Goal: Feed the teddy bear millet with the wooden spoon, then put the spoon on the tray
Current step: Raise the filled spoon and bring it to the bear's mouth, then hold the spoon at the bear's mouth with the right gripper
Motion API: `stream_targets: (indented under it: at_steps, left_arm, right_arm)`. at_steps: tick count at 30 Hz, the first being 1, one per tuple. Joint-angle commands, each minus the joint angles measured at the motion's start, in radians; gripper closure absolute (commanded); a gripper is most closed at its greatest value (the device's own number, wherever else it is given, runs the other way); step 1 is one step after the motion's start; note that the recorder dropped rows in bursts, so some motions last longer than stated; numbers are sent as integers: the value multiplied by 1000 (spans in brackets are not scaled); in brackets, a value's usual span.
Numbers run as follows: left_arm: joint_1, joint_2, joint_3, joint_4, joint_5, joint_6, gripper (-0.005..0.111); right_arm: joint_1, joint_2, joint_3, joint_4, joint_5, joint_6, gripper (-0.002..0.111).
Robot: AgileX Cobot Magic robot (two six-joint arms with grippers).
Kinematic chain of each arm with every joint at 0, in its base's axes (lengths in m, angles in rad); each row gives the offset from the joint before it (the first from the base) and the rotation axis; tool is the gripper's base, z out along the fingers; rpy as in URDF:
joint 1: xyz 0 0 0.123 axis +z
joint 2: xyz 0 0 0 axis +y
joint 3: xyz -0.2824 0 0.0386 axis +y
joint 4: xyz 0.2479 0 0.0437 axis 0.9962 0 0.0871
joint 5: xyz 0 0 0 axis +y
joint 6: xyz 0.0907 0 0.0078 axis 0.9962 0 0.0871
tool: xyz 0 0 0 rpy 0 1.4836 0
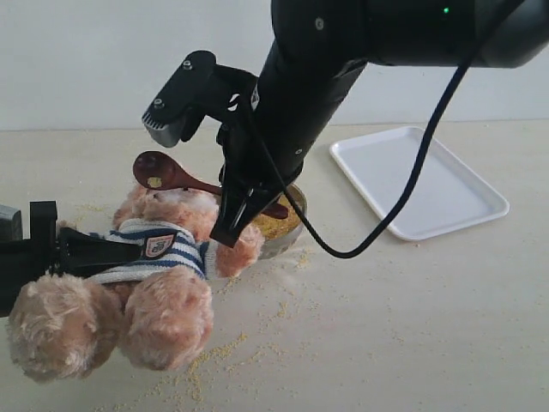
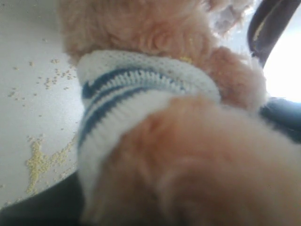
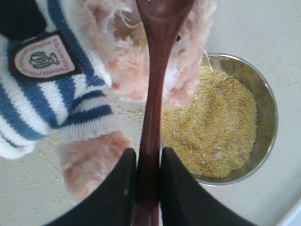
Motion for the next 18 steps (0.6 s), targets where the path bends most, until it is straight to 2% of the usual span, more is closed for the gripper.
stream_targets:
  at_steps: [1, 12, 18]
  left_arm:
    - [-6, -1, 4, -17, 37, 5, 102]
    - [-6, -1, 1, -17, 37, 5, 102]
    - [-6, -1, -1, -17, 37, 5, 102]
  right_arm:
    - [39, -1, -3, -156, 17, 56, 108]
    - [59, -1, -3, -305, 102, 94, 108]
    - [150, -1, -3, -491, 94, 150, 108]
